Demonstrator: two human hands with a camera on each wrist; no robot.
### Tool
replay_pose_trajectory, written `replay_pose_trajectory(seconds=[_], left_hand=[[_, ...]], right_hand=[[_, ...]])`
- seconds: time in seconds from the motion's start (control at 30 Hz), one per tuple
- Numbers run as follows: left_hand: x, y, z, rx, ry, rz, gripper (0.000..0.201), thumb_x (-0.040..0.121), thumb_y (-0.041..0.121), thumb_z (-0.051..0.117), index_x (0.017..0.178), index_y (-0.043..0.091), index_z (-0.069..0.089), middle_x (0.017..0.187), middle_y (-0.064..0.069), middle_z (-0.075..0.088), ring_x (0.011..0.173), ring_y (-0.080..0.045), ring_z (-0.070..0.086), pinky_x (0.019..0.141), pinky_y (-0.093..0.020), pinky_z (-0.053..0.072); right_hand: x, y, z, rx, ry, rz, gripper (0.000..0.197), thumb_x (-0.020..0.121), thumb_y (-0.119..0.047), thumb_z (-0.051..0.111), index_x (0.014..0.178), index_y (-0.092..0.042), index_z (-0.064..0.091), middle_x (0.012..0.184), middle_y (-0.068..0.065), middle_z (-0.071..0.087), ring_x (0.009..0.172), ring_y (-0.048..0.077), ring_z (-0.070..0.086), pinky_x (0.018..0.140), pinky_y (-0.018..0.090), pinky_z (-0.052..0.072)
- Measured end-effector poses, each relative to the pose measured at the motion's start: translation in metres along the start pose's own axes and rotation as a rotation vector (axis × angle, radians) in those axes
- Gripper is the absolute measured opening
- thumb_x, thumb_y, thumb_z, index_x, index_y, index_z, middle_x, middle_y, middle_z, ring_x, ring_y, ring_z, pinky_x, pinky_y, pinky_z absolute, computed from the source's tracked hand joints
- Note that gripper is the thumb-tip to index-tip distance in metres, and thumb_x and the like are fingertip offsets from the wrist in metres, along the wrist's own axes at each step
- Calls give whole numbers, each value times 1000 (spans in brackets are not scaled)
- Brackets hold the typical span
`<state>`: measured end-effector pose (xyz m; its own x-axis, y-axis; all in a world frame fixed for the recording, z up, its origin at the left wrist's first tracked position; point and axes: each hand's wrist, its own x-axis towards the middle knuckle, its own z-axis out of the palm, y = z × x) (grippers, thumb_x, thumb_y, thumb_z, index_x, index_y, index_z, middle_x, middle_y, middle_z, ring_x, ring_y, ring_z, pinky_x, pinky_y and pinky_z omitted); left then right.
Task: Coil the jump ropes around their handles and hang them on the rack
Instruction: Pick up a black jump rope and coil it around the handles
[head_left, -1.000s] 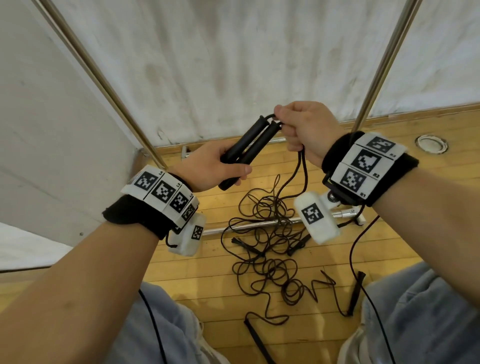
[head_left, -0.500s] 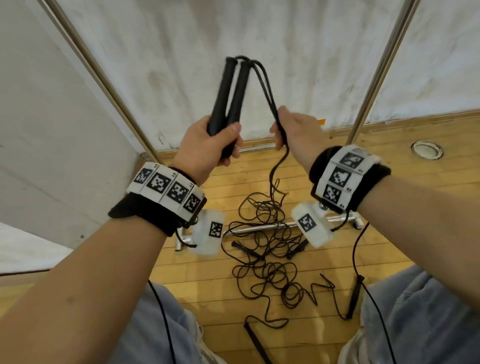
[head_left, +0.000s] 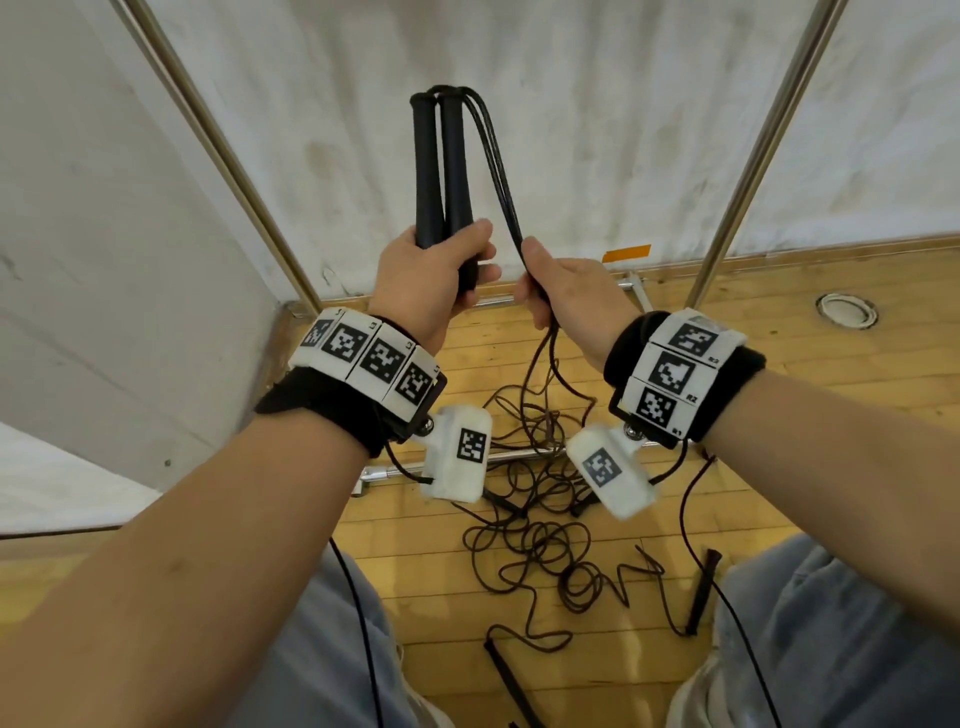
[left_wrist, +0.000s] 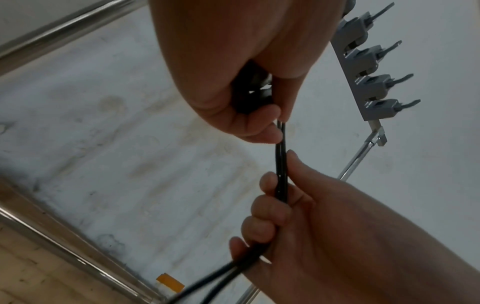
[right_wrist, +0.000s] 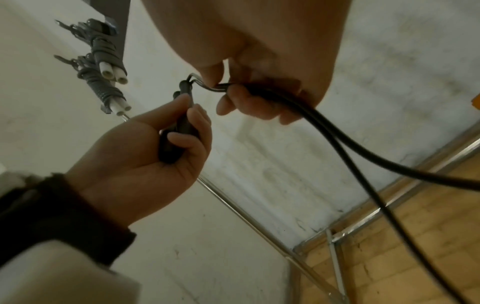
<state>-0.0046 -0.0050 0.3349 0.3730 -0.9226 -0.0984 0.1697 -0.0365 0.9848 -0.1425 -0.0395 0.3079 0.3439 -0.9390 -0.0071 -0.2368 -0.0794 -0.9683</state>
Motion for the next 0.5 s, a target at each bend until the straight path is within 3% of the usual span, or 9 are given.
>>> replay_pose_trajectory(seconds=[0.07, 0.17, 0.3, 0.4, 0.5], left_hand=[[-3, 4, 3, -66, 22, -20, 14, 88, 21, 68, 96, 13, 59, 80, -2, 69, 74, -17, 72, 49, -22, 47], [-5, 7, 5, -112, 58, -48, 16, 90, 26, 65, 98, 14, 59, 81, -5, 72, 72, -21, 73, 58, -27, 56], [-7, 7, 7, -140, -56, -134, 31, 96, 33, 56, 116, 9, 55, 92, -12, 75, 86, -27, 73, 76, -40, 58], [-11, 8, 8, -269, -153, -222, 31, 99, 34, 50, 118, 10, 52, 96, -15, 74, 89, -25, 72, 60, -29, 56], [-10, 9, 6, -309, -187, -254, 28, 100, 35, 47, 114, 12, 52, 92, -12, 75, 85, -22, 73, 61, -27, 57]], right_hand=[[-3, -4, -1, -27, -29, -45, 44, 101, -36, 34, 74, -14, 61, 56, -4, 49, 53, 10, 47, 64, 25, 40], [-10, -8, 2, -19, -93, -71, 35, 101, -20, 35, 82, -8, 61, 62, 1, 46, 56, 13, 42, 58, 23, 37], [-18, -3, 7, -168, -137, -108, 41, 101, -28, 35, 75, -11, 60, 60, -1, 49, 55, 11, 46, 59, 22, 37], [-22, 4, 11, -196, -194, -41, 50, 101, -39, 29, 71, -12, 59, 59, 0, 54, 55, 11, 53, 62, 24, 39], [-24, 8, 16, -76, -238, 47, 54, 100, -46, 29, 68, -12, 56, 56, 0, 51, 51, 14, 48, 58, 25, 38]])
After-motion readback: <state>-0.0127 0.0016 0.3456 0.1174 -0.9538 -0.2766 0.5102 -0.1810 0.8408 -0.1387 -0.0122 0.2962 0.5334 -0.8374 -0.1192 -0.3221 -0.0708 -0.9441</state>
